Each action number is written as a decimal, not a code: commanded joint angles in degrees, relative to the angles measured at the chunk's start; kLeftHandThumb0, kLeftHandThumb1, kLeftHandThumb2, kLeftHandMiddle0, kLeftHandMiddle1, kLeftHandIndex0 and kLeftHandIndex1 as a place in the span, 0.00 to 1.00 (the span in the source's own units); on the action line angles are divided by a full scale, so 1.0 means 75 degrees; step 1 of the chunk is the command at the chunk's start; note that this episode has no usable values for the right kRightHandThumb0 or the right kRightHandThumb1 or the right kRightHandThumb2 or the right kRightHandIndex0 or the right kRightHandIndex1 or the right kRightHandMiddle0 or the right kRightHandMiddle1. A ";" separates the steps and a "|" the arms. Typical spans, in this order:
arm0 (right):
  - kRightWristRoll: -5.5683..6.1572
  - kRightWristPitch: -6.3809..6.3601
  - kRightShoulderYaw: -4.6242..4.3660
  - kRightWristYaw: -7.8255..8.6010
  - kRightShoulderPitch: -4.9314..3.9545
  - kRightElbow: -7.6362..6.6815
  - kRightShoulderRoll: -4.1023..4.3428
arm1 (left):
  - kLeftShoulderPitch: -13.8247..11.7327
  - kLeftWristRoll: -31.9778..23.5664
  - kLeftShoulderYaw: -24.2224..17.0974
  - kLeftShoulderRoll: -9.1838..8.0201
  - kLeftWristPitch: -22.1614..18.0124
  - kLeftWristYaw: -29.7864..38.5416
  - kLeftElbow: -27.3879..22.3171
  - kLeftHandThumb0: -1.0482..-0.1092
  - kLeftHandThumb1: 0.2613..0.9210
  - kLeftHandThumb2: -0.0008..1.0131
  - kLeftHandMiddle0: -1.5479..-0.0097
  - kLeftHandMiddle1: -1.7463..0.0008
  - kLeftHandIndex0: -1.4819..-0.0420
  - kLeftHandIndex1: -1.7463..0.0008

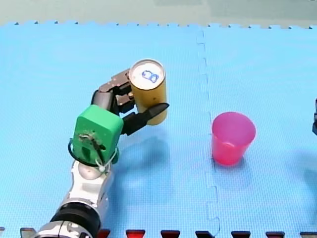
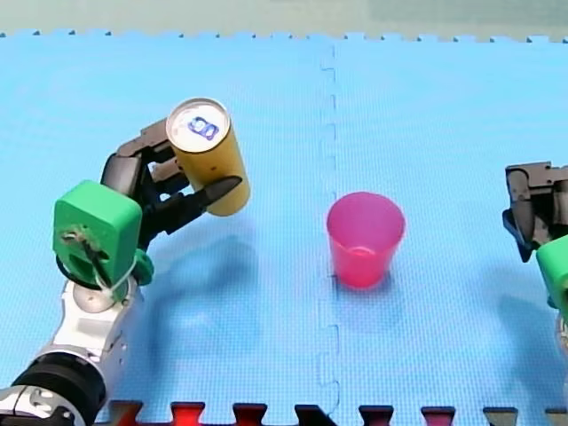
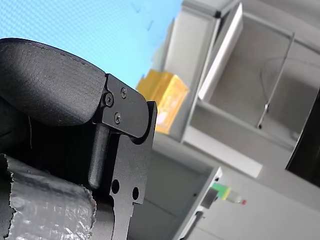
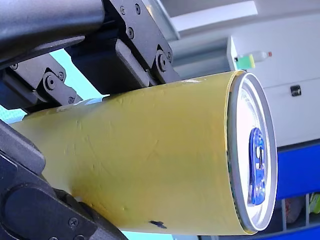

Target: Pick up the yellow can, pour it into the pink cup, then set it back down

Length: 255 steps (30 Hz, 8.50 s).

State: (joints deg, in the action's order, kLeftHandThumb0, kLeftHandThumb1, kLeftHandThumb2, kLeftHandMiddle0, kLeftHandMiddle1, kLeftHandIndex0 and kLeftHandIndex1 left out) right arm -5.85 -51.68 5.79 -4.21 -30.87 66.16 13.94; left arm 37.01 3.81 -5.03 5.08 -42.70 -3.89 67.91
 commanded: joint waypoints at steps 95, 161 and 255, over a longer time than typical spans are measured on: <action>-0.0095 0.0700 -0.0100 -0.0541 0.0183 -0.0625 -0.0388 | 0.2711 0.6470 0.6180 -0.0461 0.2506 -0.7240 0.0816 0.77 0.88 0.00 0.46 0.11 0.14 0.99; 0.0045 0.0441 -0.0029 -0.0361 0.0182 -0.0415 -0.0374 | 0.2589 0.6380 0.6199 -0.0495 0.2677 -0.7378 0.0775 0.82 0.90 0.00 0.46 0.12 0.17 1.00; 0.0257 0.0340 0.0127 0.0136 0.0200 -0.0333 -0.0237 | -0.1255 -0.0514 -0.0189 -0.0279 0.0225 0.0623 -0.0434 0.74 0.83 0.00 0.13 1.00 0.19 1.00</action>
State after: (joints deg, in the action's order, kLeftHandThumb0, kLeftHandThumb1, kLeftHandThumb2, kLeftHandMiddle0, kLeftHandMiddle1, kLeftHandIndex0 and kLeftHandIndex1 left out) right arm -3.88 -48.70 6.69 -2.97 -29.52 63.48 11.83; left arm 27.39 -0.54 -6.94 3.29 -40.49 1.18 64.65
